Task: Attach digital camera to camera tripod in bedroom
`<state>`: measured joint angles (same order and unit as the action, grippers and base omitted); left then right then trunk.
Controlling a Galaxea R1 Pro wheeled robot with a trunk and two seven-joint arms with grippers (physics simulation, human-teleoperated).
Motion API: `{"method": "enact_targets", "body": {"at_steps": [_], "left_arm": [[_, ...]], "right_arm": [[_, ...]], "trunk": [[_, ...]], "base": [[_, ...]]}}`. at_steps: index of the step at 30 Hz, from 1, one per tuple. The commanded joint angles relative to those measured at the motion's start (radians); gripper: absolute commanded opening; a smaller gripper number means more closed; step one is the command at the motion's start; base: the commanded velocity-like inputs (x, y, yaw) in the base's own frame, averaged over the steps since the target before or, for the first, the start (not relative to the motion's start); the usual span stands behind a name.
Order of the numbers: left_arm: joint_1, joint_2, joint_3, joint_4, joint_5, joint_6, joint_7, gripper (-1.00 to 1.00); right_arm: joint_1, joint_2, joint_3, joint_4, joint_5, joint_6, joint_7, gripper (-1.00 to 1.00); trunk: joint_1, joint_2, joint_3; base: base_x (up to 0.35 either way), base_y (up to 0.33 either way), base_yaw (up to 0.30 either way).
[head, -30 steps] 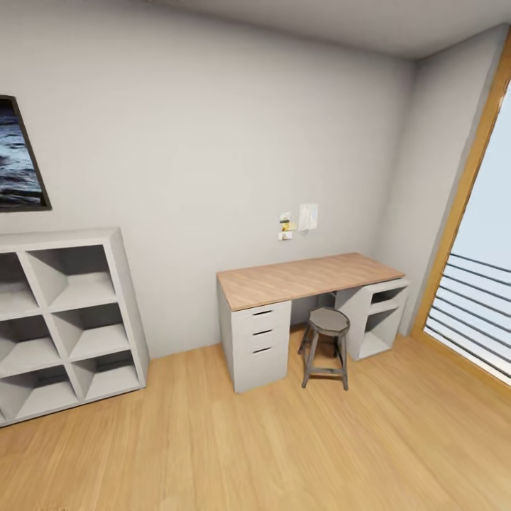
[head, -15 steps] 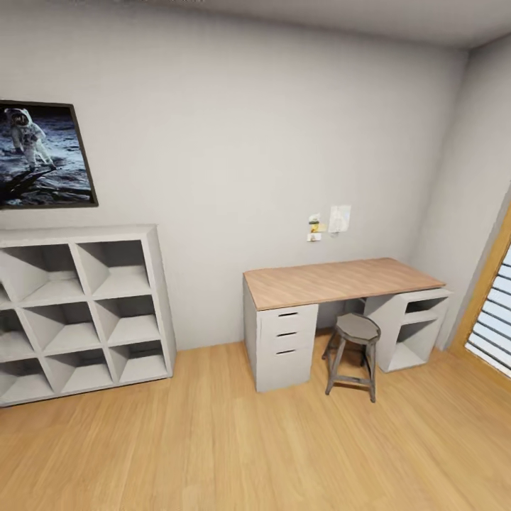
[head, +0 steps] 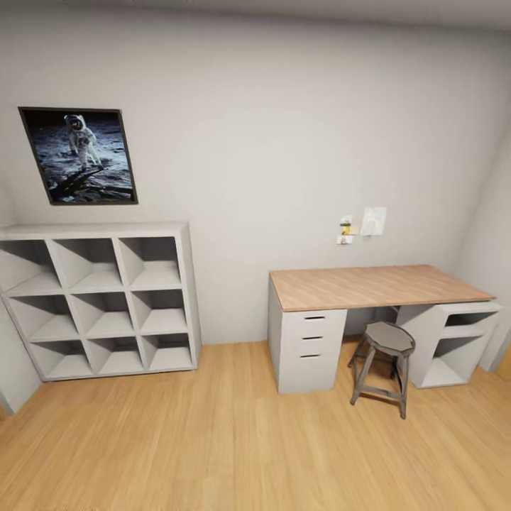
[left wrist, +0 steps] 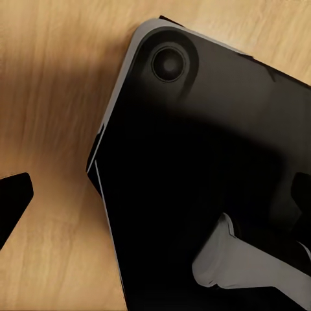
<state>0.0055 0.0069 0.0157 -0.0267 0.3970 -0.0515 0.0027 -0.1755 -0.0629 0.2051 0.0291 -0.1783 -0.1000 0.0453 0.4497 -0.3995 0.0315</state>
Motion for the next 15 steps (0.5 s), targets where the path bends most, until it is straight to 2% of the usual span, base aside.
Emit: {"method": "enact_targets", "body": {"at_steps": [1, 7, 15], "left_arm": [[0.001, 0.000, 0.001, -0.001, 0.003, -0.001, 0.000, 1.00], [0.001, -0.001, 0.001, -0.001, 0.003, -0.001, 0.000, 1.00], [0.001, -0.002, 0.000, -0.001, 0.003, 0.000, 0.000, 1.00]], "right_arm": [[-0.001, 0.000, 0.008, 0.003, -0.010, -0.006, 0.005, 1.00], [-0.001, 0.000, 0.008, 0.003, -0.010, -0.006, 0.005, 1.00], [-0.001, 0.000, 0.009, 0.003, -0.011, -0.006, 0.005, 1.00]], "trunk": [[0.000, 0.000, 0.000], [0.000, 0.000, 0.000], [0.000, 0.000, 0.000]], "base": [[0.000, 0.000, 0.268], [0.000, 0.000, 0.219], [0.006, 0.000, 0.048]]}}
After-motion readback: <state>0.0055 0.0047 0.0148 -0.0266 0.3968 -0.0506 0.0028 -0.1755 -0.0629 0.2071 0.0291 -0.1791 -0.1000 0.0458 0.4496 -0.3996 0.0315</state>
